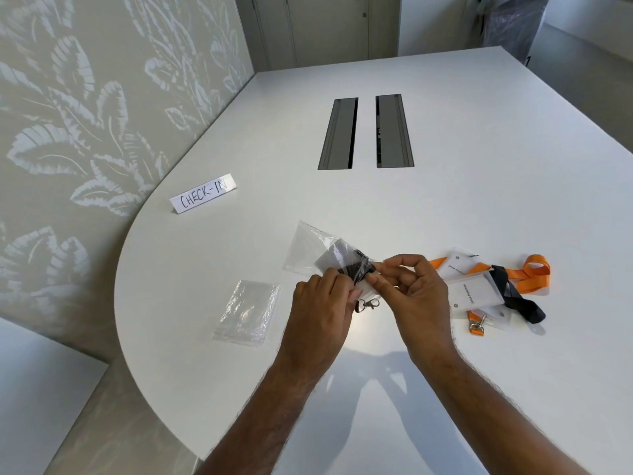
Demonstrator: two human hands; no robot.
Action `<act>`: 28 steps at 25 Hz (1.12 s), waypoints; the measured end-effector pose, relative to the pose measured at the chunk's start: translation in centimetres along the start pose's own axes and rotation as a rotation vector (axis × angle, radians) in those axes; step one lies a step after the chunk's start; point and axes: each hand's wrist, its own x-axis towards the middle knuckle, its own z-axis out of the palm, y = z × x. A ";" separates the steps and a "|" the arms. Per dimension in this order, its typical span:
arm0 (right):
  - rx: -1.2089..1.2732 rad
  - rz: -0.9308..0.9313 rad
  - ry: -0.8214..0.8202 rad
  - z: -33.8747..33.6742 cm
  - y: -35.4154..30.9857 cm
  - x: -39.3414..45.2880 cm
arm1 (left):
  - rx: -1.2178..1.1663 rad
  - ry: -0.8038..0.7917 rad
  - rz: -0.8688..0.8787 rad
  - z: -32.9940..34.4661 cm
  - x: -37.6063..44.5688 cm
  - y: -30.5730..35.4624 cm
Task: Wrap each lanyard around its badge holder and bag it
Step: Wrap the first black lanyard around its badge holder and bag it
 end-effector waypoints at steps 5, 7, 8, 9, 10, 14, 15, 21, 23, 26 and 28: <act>-0.151 -0.095 -0.092 -0.3 -0.2 0.4 | -0.049 0.046 0.059 0.7 -0.1 -0.2; -0.194 -0.102 -0.099 -0.6 -0.5 0.8 | -0.065 0.063 0.088 0.7 -0.2 -0.5; -0.219 -0.106 -0.100 -0.8 -0.6 1.0 | -0.059 0.086 0.104 0.5 -0.2 -0.7; -0.243 -0.108 -0.105 -1.0 -0.6 1.1 | -0.032 0.124 0.119 0.2 -0.1 -1.1; -0.260 -0.108 -0.116 -1.1 -0.7 1.2 | 0.006 0.165 0.127 -0.2 0.3 -1.5; -0.383 -0.141 -0.201 -1.2 -1.0 1.1 | 0.100 0.038 0.159 -2.3 3.0 -3.3; -0.404 -0.148 -0.228 -1.1 -1.0 1.1 | 0.059 -0.066 0.162 -2.7 3.6 -3.5; -0.548 -0.204 -0.345 -1.3 -1.1 1.1 | -0.162 -0.326 -0.005 -2.5 3.2 -3.1; -0.546 -0.231 -0.359 -1.4 -1.2 1.3 | -0.218 -0.343 -0.040 -2.3 3.2 -3.0; -0.550 -0.258 -0.400 -1.2 -1.4 1.5 | -0.290 -0.406 -0.066 -2.1 3.2 -3.2; -0.536 -0.264 -0.421 -1.0 -1.6 1.5 | -0.302 -0.444 -0.074 -2.0 3.0 -3.4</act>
